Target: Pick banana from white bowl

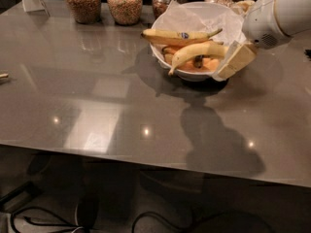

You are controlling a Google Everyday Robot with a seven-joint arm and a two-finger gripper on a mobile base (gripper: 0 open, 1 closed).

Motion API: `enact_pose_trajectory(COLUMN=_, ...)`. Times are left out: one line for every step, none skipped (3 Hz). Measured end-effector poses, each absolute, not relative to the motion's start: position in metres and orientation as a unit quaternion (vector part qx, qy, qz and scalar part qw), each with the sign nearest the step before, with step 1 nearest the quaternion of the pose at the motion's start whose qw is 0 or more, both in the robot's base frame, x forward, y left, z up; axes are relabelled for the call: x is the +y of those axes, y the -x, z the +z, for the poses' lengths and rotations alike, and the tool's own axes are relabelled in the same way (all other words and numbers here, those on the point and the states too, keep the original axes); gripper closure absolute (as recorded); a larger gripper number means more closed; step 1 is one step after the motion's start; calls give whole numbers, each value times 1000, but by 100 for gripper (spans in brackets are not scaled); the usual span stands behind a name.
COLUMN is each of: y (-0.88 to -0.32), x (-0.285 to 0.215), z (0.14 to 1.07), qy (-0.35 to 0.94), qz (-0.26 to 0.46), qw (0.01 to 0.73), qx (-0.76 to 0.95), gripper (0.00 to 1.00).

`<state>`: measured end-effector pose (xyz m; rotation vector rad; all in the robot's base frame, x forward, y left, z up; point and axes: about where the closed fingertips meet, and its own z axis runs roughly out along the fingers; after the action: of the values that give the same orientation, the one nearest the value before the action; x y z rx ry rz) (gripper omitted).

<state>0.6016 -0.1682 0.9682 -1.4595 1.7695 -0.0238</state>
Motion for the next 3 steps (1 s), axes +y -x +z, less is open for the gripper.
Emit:
enact_pose_trajectory(y=-602, x=-168, z=968, qy=580, qz=-10, qw=411, qx=703, gripper=0)
enact_pose_trajectory(y=-611, x=-175, z=965, qy=583, qz=-32, qw=416, qx=697, gripper=0)
enact_pose_trajectory(y=-625, x=-182, z=960, qy=583, qz=-50, qw=416, qx=697, gripper=19)
